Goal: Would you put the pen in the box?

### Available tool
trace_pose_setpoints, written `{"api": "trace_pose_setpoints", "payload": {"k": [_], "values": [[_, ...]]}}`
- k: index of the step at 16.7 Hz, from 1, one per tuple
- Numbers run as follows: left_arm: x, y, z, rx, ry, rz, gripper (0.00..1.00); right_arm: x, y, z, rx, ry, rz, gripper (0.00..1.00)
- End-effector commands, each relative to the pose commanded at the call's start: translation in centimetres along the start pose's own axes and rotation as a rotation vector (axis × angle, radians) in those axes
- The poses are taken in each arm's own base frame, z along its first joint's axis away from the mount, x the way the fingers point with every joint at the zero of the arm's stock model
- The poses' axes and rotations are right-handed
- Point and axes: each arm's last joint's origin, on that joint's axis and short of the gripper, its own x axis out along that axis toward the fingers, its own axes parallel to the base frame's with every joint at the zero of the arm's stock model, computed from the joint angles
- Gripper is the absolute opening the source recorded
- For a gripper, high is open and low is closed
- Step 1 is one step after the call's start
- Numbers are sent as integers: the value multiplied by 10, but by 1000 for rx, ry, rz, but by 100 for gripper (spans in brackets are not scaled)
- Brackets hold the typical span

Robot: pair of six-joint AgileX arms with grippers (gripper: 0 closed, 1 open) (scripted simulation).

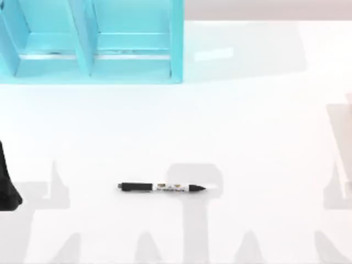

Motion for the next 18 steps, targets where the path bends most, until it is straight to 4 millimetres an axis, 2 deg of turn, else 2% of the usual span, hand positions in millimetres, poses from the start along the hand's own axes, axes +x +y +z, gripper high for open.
{"api": "trace_pose_setpoints", "payload": {"k": [3, 5, 10, 14, 18], "values": [[0, 0, 0, 0, 0, 0, 100, 0, 0, 2, -1, 5, 6, 100], [0, 0, 0, 0, 0, 0, 100, 0, 3, 10, -4, 35, 35, 100], [0, 0, 0, 0, 0, 0, 100, 10, 17, 54, -50, 240, 188, 100], [0, 0, 0, 0, 0, 0, 100, 40, 41, 98, -143, 506, 355, 100], [0, 0, 0, 0, 0, 0, 100, 91, 84, 129, -296, 816, 546, 100]]}}
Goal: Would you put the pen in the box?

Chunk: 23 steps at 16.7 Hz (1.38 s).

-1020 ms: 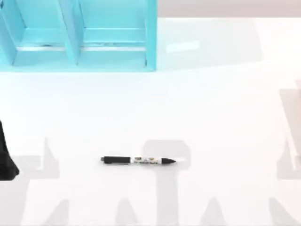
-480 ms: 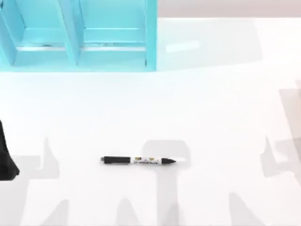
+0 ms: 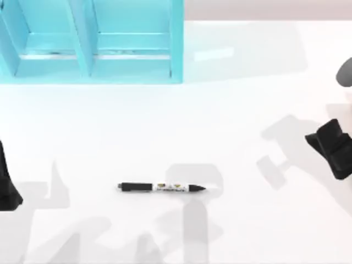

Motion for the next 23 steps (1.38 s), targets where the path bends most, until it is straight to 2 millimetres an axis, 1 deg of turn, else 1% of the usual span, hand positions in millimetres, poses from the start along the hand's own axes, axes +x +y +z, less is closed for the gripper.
{"api": "trace_pose_setpoints", "payload": {"k": [2, 5, 7, 9, 12, 15, 18, 21, 23], "values": [[0, 0, 0, 0, 0, 0, 100, 23, 8, 36, -87, 165, 87, 100], [0, 0, 0, 0, 0, 0, 100, 70, 29, 83, -229, 397, 210, 100], [0, 0, 0, 0, 0, 0, 100, 107, 48, 106, -324, 531, 285, 100], [0, 0, 0, 0, 0, 0, 100, 144, 69, 123, -416, 638, 351, 100], [0, 0, 0, 0, 0, 0, 100, 192, 100, 137, -542, 743, 431, 100], [0, 0, 0, 0, 0, 0, 100, 227, 124, 143, -649, 778, 488, 100], [0, 0, 0, 0, 0, 0, 100, 247, 140, 144, -734, 765, 521, 100], [0, 0, 0, 0, 0, 0, 100, 256, 148, 144, -788, 738, 537, 100], [0, 0, 0, 0, 0, 0, 100, 259, 150, 144, -805, 726, 541, 100]]}}
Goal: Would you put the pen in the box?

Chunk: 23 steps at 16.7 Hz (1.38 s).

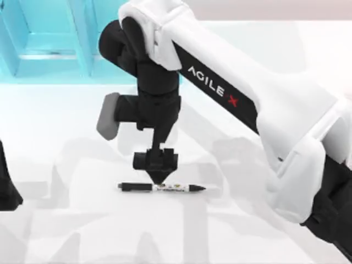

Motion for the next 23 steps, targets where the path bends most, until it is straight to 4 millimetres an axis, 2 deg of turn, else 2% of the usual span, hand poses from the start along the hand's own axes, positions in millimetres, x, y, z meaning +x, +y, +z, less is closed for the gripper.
{"api": "trace_pose_setpoints", "payload": {"k": [7, 9, 16, 20, 23], "values": [[0, 0, 0, 0, 0, 0, 100, 1, -3, 0, 1, -12, -10, 100], [0, 0, 0, 0, 0, 0, 100, 7, -4, 2, 0, -3, -2, 100], [0, 0, 0, 0, 0, 0, 100, 52, -9, 9, -2, 2, 2, 100], [0, 0, 0, 0, 0, 0, 100, 81, -6, 7, -2, 1, 1, 100], [0, 0, 0, 0, 0, 0, 100, 96, -3, 4, -2, 1, 1, 100]]}}
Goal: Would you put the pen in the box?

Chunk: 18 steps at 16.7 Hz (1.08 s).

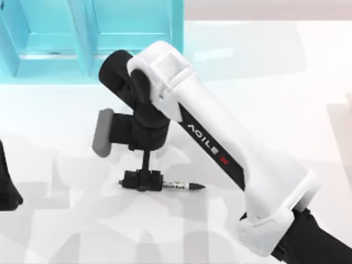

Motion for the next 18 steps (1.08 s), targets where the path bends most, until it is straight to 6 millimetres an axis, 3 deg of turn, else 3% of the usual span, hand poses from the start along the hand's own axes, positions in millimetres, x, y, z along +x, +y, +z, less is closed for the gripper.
{"api": "trace_pose_setpoints", "payload": {"k": [5, 18], "values": [[0, 0, 0, 0, 0, 0, 100, 3, 1, -1, 0, 0, 0, 100], [0, 0, 0, 0, 0, 0, 100, 3, 1, -1, 0, 0, 0, 2]]}}
